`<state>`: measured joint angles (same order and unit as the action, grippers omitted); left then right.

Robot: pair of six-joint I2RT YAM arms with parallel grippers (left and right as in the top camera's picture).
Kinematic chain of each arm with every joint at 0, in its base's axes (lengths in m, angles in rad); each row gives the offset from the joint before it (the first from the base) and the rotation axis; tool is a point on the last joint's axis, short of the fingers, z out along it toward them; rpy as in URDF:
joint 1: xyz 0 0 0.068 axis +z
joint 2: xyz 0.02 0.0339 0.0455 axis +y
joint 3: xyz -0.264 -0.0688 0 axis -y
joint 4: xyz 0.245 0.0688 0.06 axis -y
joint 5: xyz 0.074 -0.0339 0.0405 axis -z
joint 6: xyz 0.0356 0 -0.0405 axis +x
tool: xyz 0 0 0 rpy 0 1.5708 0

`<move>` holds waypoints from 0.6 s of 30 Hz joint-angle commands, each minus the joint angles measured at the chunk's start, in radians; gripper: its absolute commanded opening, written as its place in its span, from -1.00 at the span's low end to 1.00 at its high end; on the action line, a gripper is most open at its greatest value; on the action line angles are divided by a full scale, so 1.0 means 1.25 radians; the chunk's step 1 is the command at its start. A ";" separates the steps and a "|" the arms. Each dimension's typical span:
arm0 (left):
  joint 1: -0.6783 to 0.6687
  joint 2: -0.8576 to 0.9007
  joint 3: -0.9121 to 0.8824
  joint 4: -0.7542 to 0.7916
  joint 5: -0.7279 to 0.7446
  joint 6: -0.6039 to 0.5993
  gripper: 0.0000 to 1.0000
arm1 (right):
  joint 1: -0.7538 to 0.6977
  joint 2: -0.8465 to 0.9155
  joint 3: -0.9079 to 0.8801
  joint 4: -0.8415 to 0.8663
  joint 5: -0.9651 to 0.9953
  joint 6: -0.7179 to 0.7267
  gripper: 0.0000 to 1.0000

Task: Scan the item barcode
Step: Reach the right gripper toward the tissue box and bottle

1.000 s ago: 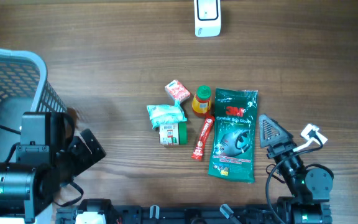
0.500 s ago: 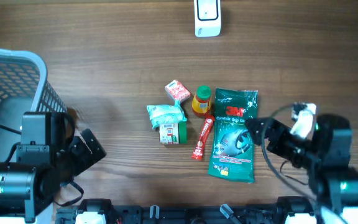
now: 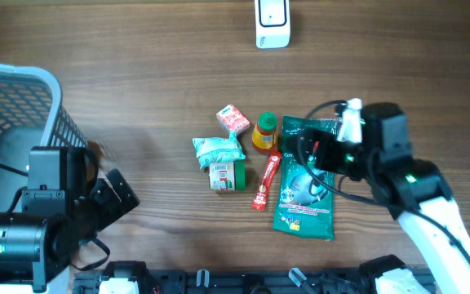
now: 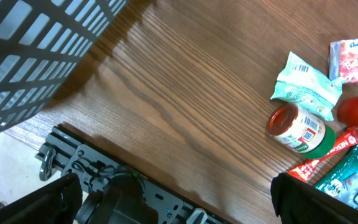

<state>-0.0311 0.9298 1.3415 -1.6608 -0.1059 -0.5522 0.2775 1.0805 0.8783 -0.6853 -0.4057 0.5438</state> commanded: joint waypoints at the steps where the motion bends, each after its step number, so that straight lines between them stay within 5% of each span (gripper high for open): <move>1: -0.003 -0.001 -0.003 -0.001 0.004 -0.008 0.99 | 0.052 0.128 0.112 -0.016 0.072 -0.058 0.99; 7: -0.003 -0.001 -0.003 -0.001 0.004 -0.008 1.00 | 0.168 0.323 0.269 -0.025 0.345 -0.079 0.99; 12: -0.003 0.000 -0.003 -0.001 0.004 -0.008 1.00 | 0.215 0.476 0.272 0.092 0.352 -0.101 0.89; 14: -0.003 -0.001 -0.003 -0.001 0.004 -0.008 1.00 | 0.231 0.501 0.272 0.118 0.380 -0.099 0.72; 15: -0.003 -0.001 -0.003 -0.001 0.004 -0.008 1.00 | 0.233 0.510 0.272 0.113 0.417 -0.082 0.39; 18: -0.003 -0.001 -0.003 -0.001 0.004 -0.008 1.00 | 0.233 0.507 0.274 0.086 0.428 -0.028 0.25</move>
<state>-0.0311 0.9298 1.3407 -1.6611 -0.1059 -0.5522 0.5671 1.6913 1.2068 -0.5549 0.0715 0.4519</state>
